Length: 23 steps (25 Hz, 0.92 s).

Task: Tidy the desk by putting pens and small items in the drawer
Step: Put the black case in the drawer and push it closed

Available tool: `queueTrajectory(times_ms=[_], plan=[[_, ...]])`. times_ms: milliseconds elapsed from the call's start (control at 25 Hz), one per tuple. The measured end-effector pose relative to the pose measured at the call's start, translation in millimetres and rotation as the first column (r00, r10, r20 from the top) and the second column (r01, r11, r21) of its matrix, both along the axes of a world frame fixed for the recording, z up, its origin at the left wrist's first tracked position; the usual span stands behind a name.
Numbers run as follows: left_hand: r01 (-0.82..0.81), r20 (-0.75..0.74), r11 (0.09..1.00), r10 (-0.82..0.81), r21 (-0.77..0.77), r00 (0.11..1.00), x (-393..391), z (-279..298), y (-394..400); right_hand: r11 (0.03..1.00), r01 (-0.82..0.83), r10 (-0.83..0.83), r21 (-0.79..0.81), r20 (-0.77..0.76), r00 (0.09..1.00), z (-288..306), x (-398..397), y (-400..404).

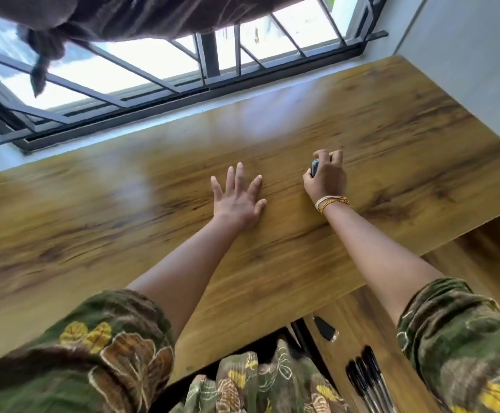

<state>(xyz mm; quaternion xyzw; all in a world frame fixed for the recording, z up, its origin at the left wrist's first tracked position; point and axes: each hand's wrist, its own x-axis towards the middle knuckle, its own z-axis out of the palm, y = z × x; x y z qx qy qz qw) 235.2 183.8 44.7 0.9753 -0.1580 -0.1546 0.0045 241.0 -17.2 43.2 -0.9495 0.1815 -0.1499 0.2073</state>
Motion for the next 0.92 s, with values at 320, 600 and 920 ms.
queueTrajectory(times_ms=[320, 600, 920], plan=[[0.013, 0.005, 0.998, -0.013, 0.061, 1.000, -103, 7, 37, 0.975, 0.059, -0.057, 0.214, -0.018, 0.998, 2, -103, 25], [0.001, -0.185, 0.999, -0.011, -0.052, 0.983, -175, 17, 26, 0.930, 0.022, 0.007, 0.367, -0.077, 0.997, 12, -185, 18], [0.007, -0.141, 0.999, -0.002, 0.039, 0.990, -239, -5, -1, 0.735, 0.069, 0.088, 0.674, -0.196, 0.977, 1, -256, -31]])
